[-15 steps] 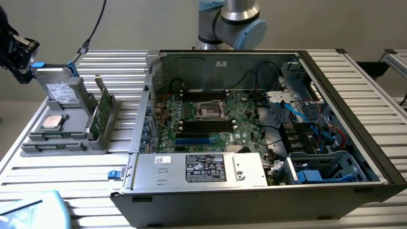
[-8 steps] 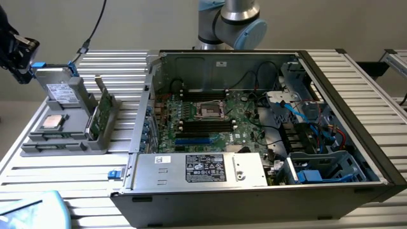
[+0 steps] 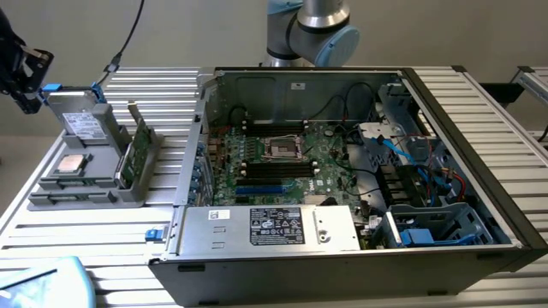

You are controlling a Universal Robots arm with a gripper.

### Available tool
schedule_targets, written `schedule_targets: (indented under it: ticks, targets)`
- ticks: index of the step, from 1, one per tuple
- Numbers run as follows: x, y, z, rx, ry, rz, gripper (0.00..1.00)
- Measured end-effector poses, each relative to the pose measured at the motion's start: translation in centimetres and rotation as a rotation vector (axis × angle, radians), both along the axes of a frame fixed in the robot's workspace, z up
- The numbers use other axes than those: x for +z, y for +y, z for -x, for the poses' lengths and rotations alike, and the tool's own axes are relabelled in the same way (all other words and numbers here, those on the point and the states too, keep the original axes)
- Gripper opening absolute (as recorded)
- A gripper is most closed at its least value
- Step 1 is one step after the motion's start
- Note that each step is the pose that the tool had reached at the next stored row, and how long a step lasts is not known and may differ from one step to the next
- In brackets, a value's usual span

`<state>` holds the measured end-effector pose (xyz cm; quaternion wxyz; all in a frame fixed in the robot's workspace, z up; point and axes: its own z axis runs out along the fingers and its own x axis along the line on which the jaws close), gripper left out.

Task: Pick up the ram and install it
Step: 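Pick up the ram and move it above insertion slot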

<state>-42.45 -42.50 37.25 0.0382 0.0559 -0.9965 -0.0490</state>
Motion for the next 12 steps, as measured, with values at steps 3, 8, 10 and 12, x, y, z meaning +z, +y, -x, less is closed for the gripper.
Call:
schedule_targets:
  ticks: [3, 8, 10, 12]
  targets:
    - [-0.02, 0.00, 0.00, 0.054, 0.0000, 0.0000, 0.11]
    - [-0.10, 0.00, 0.00, 0.145, -0.0003, 0.0000, 0.11]
    - [-0.14, 0.00, 0.00, 0.182, -0.0004, 0.0000, 0.11]
    - [-0.19, 0.00, 0.00, 0.218, -0.0005, 0.0000, 0.11]
